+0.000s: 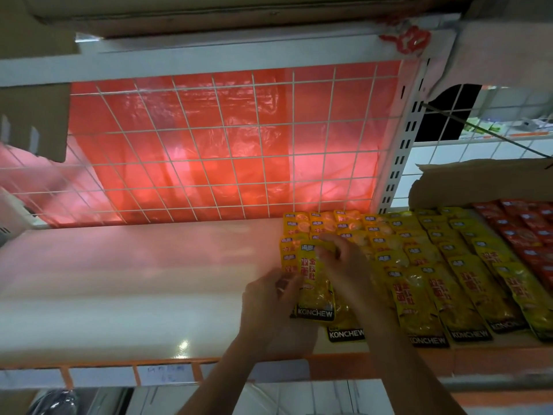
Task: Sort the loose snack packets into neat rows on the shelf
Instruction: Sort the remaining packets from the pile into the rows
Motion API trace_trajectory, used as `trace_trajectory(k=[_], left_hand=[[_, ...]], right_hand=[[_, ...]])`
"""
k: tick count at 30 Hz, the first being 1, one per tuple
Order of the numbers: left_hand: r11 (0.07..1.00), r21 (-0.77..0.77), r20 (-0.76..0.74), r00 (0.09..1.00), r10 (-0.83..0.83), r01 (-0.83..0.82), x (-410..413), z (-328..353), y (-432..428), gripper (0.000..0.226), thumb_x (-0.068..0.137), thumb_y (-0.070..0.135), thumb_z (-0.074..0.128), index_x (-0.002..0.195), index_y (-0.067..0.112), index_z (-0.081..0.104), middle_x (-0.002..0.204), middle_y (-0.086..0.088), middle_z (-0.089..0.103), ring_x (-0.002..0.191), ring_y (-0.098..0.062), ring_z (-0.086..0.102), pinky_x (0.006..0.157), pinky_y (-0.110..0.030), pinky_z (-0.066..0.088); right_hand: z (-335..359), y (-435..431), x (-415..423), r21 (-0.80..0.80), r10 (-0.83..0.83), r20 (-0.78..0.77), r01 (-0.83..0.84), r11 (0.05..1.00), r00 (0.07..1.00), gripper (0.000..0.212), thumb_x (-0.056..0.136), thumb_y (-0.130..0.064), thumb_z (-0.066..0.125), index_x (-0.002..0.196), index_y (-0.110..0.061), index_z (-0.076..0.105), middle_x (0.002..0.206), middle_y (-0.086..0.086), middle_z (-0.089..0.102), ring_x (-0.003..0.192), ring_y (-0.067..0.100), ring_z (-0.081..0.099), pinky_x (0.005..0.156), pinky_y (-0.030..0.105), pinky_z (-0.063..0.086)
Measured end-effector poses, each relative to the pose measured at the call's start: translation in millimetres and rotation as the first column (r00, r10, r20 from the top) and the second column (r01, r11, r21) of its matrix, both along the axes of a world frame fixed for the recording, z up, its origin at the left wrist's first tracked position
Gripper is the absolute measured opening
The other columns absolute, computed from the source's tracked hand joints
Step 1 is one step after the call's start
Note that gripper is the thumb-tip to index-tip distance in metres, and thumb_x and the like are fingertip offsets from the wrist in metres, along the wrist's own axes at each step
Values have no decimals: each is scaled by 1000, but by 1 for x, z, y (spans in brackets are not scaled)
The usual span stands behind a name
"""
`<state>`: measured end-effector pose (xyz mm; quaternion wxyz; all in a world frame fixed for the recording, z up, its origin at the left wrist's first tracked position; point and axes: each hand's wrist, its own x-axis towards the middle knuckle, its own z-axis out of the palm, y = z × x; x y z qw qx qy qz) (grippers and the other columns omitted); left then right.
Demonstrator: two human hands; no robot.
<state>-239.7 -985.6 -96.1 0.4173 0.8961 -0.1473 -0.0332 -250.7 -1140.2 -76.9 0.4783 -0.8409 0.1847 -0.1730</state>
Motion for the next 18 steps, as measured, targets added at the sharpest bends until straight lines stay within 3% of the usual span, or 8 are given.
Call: trace_trajectory(k=[3, 6, 8, 10, 13, 18], left_hand=[[989, -146, -166, 984, -60, 36, -1, 4, 0, 15, 85, 32, 69, 99, 34, 63, 79, 12, 72, 70, 1, 67, 73, -28, 57], [988, -156, -218, 976, -19, -16, 0, 1, 5, 19, 84, 25, 70, 95, 37, 61, 79, 9, 74, 71, -3, 69, 74, -33, 58], [987, -158, -243, 970, -6, -33, -1, 0, 10, 17, 85, 22, 70, 95, 35, 63, 77, 10, 74, 70, -2, 69, 73, -31, 58], [991, -133, -238, 971, -5, -28, -4, 0, 14, 16, 85, 23, 69, 98, 32, 66, 76, 12, 73, 69, 0, 68, 68, -23, 55], [998, -65, -216, 976, 3, -18, -8, 0, 15, 15, 85, 28, 69, 100, 31, 68, 77, 13, 73, 69, 2, 67, 61, -12, 48], [996, 92, -156, 988, 11, 3, -12, 1, 12, 20, 85, 35, 69, 104, 31, 69, 80, 14, 68, 70, 1, 62, 62, -11, 44]], right_hand=[[1, 8, -1, 16, 35, 0, -35, 999, 999, 36, 94, -22, 58, 129, -18, 57, 91, -4, 62, 85, 21, 64, 57, 5, 38], [1, 10, -2, -82, 47, -10, -47, 996, 999, 38, 94, -24, 57, 132, -17, 55, 107, 2, 64, 86, 12, 59, 58, 1, 35], [-2, 7, -3, -160, 11, 1, -10, 987, 1000, 35, 94, -22, 56, 129, -16, 57, 114, 4, 63, 94, 11, 57, 67, 8, 33], [-4, 1, -6, -186, -39, 42, 46, 981, 998, 31, 93, -16, 57, 123, -13, 61, 114, 7, 63, 100, 16, 58, 77, 17, 35], [-6, -7, -10, -202, -48, 49, 57, 978, 998, 27, 91, -13, 58, 118, -13, 64, 111, 7, 64, 97, 14, 58, 79, 20, 37], [-12, -12, -19, -203, -57, 71, 70, 977, 996, 22, 91, -14, 59, 113, -15, 66, 108, 2, 65, 92, 9, 56, 77, 19, 37]])
